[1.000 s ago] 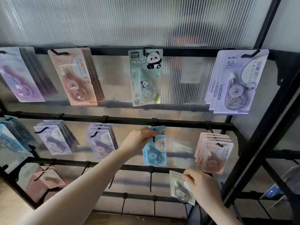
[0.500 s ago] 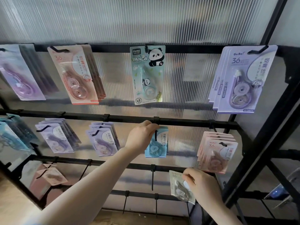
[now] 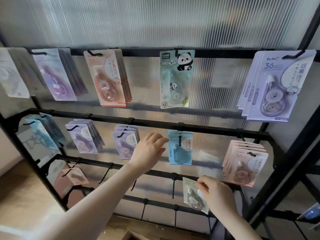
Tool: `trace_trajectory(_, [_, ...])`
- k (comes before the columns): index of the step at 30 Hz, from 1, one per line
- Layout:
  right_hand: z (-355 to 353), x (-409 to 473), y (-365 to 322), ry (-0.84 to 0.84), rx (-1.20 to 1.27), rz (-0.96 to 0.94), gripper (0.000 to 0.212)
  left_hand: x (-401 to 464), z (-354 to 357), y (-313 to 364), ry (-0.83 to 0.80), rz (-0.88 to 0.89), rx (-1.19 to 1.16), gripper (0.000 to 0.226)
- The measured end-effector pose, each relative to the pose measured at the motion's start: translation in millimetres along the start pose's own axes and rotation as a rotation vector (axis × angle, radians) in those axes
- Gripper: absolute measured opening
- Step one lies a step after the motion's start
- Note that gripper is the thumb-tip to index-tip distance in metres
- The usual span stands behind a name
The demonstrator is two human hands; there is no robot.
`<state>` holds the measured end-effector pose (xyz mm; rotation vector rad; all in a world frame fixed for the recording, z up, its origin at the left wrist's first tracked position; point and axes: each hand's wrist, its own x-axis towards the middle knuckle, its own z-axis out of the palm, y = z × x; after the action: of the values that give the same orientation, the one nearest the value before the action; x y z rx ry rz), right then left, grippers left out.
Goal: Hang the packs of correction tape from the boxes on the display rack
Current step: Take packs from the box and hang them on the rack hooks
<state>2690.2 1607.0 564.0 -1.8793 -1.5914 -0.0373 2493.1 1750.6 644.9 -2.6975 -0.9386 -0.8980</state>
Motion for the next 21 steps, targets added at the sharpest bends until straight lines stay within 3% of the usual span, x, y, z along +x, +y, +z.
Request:
trace_trajectory(10, [37, 4, -67, -0.059, 0.055, -0.109, 0.011, -102, -41, -52, -0.026, -0.143, 0.103, 0.039])
trace_trajectory(16, [89, 10, -130, -0.115, 0.066, -0.149, 0.009, -168, -63, -120, -0.051, -0.27, 0.108, 0.046])
trace_trajectory(21, [153, 10, -192, -0.099, 0.009, -0.143, 0.012, -233, -65, -203, -0.065, -0.374, 0.112, 0.03])
